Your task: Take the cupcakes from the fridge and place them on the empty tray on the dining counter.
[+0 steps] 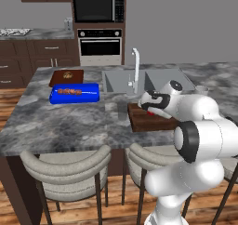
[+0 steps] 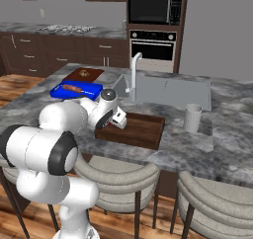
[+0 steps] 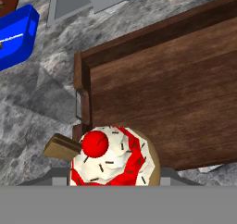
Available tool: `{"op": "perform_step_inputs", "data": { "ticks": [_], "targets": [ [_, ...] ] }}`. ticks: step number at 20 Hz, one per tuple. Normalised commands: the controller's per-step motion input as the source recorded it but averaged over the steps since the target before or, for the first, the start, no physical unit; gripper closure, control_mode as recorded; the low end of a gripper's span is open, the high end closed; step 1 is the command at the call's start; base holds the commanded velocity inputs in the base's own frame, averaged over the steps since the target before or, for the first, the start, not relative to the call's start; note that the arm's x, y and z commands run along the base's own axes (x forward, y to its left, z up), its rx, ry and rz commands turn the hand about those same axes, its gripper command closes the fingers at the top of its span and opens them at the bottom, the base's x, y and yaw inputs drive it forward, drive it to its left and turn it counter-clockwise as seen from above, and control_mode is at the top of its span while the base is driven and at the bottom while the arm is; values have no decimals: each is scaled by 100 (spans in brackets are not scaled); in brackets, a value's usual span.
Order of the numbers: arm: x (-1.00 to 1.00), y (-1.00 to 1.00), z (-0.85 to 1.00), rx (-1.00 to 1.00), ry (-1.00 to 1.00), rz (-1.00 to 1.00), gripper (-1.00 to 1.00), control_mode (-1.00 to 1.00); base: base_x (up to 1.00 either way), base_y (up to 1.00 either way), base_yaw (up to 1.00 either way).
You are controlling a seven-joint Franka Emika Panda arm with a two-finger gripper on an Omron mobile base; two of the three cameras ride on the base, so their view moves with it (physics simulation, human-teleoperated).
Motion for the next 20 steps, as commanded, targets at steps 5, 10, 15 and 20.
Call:
{"op": "perform_step_inputs", "data": {
  "ticks": [5,10,15,20],
  "targets": [
    [29,-2,-22,0,3,0,100,-100,0,0,0],
    [24,-1,-29,-1,7,0,100,-100,0,0,0],
    [29,-3,-12,-3,0,1,100,-100,0,0,0],
    [33,0,-15,0,0,3,100,-100,0,0,0]
  ]
}}
